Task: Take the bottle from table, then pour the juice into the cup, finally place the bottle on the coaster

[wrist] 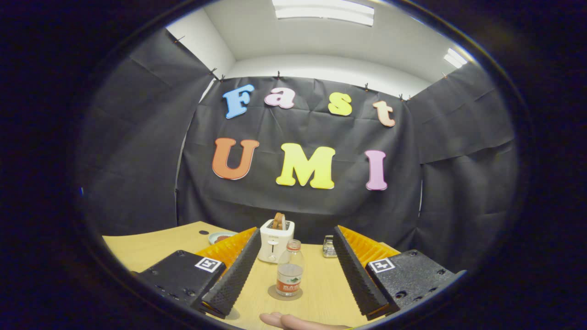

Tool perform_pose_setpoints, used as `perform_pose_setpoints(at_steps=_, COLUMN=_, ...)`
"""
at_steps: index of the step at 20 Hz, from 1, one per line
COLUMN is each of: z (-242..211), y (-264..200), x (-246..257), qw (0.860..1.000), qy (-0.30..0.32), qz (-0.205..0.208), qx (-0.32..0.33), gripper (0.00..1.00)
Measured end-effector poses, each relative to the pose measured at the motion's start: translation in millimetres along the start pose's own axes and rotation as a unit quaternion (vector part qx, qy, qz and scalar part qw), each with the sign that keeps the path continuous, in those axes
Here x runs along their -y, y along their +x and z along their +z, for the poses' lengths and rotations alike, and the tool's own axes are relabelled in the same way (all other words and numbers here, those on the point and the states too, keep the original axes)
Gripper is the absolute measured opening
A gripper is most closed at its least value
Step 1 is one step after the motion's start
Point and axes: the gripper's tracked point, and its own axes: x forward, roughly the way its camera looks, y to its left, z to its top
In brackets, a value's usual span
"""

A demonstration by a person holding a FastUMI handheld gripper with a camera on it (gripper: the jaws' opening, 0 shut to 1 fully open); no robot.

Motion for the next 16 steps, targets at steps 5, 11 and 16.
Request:
perform_pose_setpoints(at_steps=5, z=34.6, y=-45.0, x=0.7, qw=0.999, qy=0.018, qz=-0.005, qx=-0.026, gripper=1.0)
perform_pose_setpoints(at_steps=11, z=64.6, y=-85.3, x=18.3, qw=0.999, qy=0.021, qz=-0.011, qx=-0.022, gripper=1.0)
perform_pose_setpoints(at_steps=16, z=84.7, y=-106.0, x=29.7, qw=0.999, qy=0.036, qz=-0.008, qx=-0.006, gripper=1.0)
